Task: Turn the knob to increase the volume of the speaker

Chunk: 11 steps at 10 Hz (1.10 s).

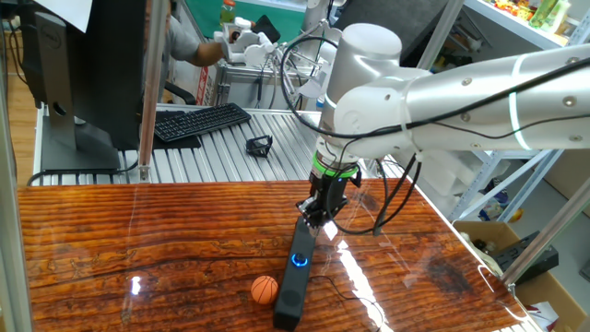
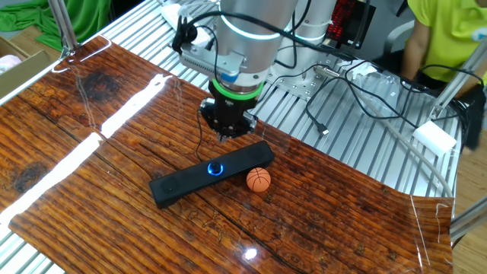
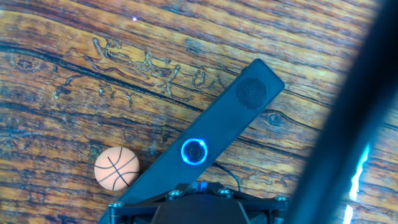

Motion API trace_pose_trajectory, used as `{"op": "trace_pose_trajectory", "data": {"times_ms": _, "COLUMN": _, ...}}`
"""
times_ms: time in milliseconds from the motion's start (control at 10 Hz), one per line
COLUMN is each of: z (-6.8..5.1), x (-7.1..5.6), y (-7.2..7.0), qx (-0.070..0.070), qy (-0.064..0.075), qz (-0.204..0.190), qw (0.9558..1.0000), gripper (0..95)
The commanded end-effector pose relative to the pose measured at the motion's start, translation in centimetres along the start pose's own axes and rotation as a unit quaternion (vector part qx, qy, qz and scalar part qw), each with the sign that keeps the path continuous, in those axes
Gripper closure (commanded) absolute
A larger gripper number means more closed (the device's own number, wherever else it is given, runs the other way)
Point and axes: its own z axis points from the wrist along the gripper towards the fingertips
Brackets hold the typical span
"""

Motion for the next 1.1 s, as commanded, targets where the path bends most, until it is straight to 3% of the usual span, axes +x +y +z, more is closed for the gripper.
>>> {"op": "trace_pose_trajectory", "data": {"times_ms": 100, "z": 0.3, "x": -0.5, "y": 0.1, "qx": -0.003, "qy": 0.008, "qz": -0.003, "qw": 1.0, "gripper": 95.0}}
{"op": "trace_pose_trajectory", "data": {"times_ms": 1100, "z": 2.6, "x": -0.9, "y": 0.5, "qx": -0.01, "qy": 0.001, "qz": 0.003, "qw": 0.9999, "gripper": 95.0}}
